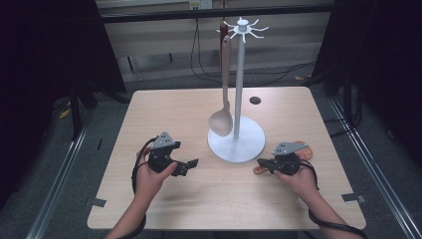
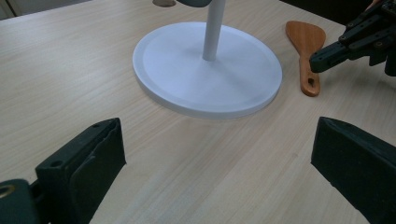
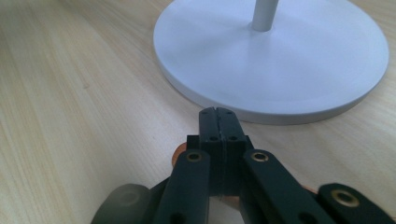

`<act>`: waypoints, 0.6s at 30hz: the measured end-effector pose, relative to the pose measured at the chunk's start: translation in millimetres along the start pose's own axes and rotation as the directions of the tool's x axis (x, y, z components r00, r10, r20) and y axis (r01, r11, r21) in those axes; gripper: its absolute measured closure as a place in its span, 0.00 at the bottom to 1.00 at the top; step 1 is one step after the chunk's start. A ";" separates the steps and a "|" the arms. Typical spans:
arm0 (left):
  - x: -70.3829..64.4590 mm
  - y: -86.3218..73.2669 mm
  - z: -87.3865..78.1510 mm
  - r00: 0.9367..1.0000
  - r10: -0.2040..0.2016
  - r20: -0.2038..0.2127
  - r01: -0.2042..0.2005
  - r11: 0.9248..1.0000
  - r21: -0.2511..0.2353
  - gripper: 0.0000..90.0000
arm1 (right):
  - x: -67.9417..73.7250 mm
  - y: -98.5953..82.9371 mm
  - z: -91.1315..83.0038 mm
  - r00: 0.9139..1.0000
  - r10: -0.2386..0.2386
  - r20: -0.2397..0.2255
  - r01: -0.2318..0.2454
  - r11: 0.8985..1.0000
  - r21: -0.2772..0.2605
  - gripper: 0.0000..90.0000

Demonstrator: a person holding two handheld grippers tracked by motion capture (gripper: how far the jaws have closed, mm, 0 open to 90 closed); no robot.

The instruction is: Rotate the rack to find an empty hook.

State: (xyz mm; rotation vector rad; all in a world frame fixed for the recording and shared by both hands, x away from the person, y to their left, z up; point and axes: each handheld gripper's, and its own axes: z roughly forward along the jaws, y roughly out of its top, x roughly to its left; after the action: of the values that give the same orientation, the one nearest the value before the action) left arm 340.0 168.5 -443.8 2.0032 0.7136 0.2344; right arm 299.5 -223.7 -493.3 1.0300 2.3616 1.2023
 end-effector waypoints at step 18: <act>0.2 1.5 -2.8 1.000 0.004 -0.001 -0.004 1.000 -0.008 0.03 | 13.8 -3.3 8.2 0.998 -0.042 -0.040 0.046 0.994 0.095 1.00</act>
State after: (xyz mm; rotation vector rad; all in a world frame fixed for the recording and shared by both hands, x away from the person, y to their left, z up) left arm 339.5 170.1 -441.1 1.9974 0.7079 0.2402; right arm 292.7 -210.3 -500.2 0.9872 2.4795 1.1117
